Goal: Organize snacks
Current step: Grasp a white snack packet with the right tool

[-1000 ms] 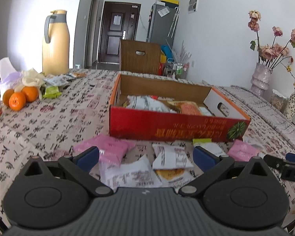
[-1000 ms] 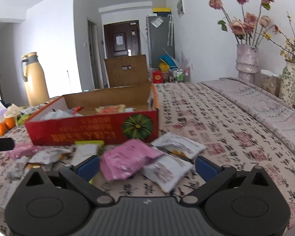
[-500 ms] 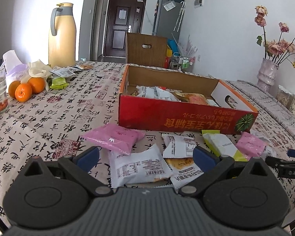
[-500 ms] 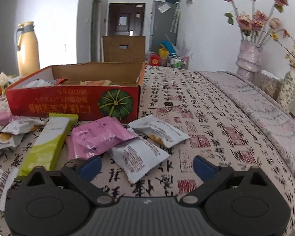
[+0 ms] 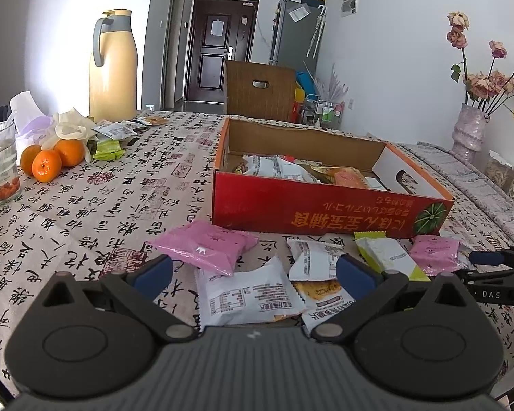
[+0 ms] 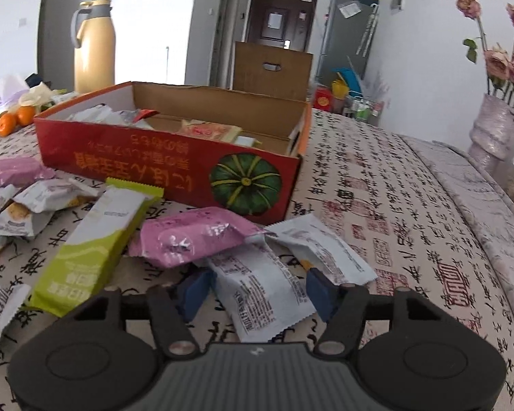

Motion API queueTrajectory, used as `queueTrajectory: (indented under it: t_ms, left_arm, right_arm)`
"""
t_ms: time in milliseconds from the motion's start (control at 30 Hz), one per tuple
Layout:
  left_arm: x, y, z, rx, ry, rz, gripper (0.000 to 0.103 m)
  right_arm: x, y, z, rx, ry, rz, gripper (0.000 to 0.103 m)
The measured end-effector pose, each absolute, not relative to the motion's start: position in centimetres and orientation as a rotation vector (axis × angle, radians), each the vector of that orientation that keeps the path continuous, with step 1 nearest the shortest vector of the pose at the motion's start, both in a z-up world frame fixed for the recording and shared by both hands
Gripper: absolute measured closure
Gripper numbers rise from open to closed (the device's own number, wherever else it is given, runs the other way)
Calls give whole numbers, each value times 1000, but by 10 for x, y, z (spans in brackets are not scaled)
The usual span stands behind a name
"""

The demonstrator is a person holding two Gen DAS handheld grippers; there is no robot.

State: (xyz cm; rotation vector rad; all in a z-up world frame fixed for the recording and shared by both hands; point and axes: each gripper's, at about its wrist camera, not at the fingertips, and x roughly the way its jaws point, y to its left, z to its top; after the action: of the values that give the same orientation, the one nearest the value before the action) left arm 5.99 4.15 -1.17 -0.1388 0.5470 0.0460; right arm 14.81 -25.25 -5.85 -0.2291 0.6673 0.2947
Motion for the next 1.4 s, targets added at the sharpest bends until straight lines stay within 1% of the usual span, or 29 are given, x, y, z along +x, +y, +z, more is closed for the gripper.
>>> queueTrajectory:
  t_ms: [133, 267, 367, 433, 533, 567, 667, 700, 733, 800, 833, 1000, 1067, 1167, 1200, 1233, 1333, 1400]
  left_arm:
    - [60, 41, -13, -140, 551, 45, 0]
    - [60, 41, -13, -139, 552, 44, 0]
    - [59, 42, -13, -142, 551, 46, 0]
    - [59, 43, -14, -144, 553, 50, 0]
    - [60, 45, -15, -152, 561, 54, 0]
    - [60, 46, -15, -153, 561, 53, 0]
    - [59, 45, -15, -154, 559, 48, 0]
    - [58, 46, -15, -154, 557, 47, 0]
    - [57, 46, -14, -154, 555, 47, 0]
    - [56, 47, -14, -157, 553, 50, 0]
    - [55, 48, -14, -159, 552, 52, 0]
    - [53, 52, -13, -161, 549, 59, 0]
    - [53, 52, -13, -161, 550, 58, 0]
    - [54, 52, -14, -157, 554, 53, 0]
    - [55, 51, -14, -155, 556, 52, 0]
    - [56, 51, -14, -154, 558, 49, 0]
    - [57, 49, -14, -150, 559, 43, 0]
    - [57, 48, -14, -148, 559, 37, 0]
  right_arm:
    - [150, -253, -58, -230, 669, 311, 41]
    - [147, -254, -60, -220, 660, 315, 45]
    - [143, -253, -59, -221, 662, 310, 51]
    - [137, -251, -58, -241, 658, 309, 59]
    - [127, -249, -57, -271, 649, 311, 65]
    - [125, -249, -57, -271, 649, 312, 65]
    - [124, -253, -54, -246, 632, 302, 64]
    - [125, -254, -53, -242, 626, 302, 62]
    - [126, -254, -52, -242, 624, 303, 57]
    - [131, -252, -53, -252, 624, 306, 54]
    - [134, -251, -54, -259, 627, 311, 49]
    - [145, -243, -58, -295, 624, 332, 35]
    - [148, -245, -61, -279, 616, 340, 34]
    - [150, -248, -62, -246, 624, 351, 39]
    - [150, -249, -61, -232, 631, 357, 47]
    - [149, -250, -61, -216, 637, 370, 54]
    - [144, -252, -60, -198, 644, 377, 66]
    - [138, -253, -60, -186, 644, 369, 67]
